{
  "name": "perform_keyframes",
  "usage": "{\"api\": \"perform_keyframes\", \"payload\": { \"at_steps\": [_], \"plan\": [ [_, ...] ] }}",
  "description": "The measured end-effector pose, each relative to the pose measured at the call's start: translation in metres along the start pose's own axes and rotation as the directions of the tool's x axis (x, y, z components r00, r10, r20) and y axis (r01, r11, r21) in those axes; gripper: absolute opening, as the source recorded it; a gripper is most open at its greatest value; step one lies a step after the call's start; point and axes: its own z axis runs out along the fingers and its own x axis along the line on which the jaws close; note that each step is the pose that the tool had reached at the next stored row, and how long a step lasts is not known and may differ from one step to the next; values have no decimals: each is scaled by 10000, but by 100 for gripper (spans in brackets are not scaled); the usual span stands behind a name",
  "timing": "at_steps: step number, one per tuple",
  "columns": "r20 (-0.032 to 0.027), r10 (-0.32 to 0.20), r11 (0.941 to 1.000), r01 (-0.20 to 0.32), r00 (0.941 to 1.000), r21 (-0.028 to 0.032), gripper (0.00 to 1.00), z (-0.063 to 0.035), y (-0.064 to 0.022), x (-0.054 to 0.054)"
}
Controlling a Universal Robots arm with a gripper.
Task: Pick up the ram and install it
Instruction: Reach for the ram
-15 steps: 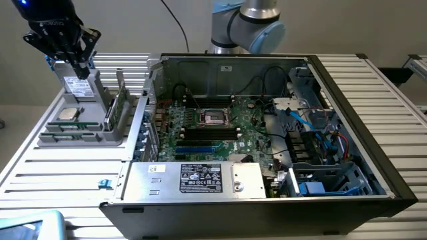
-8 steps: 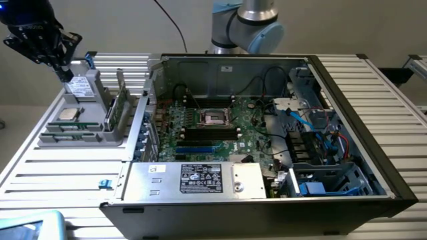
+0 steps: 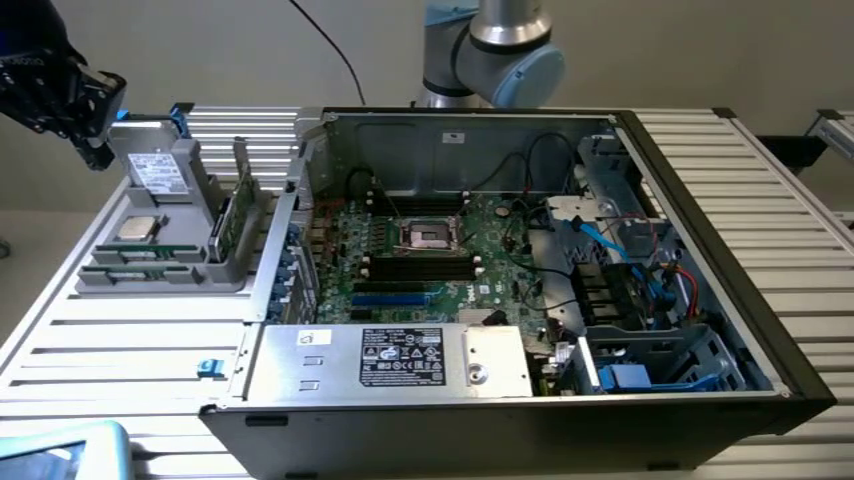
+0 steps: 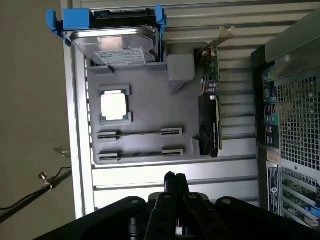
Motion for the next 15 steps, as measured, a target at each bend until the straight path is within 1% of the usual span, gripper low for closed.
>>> {"api": "perform_keyframes", "payload": {
  "at_steps": [2,4,8,10,11,15],
  "plan": [
    [1,-2,10000,2,10000,24,11,15,0,83],
    [9,-1,10000,1,10000,49,11,39,18,162],
    [15,-4,9999,4,10000,170,11,77,131,226],
    [20,-5,9998,4,10000,218,11,84,182,247],
    [21,-5,9997,5,10000,225,11,86,195,260],
    [20,-6,9997,6,10000,226,11,86,196,263]
  ]
}}
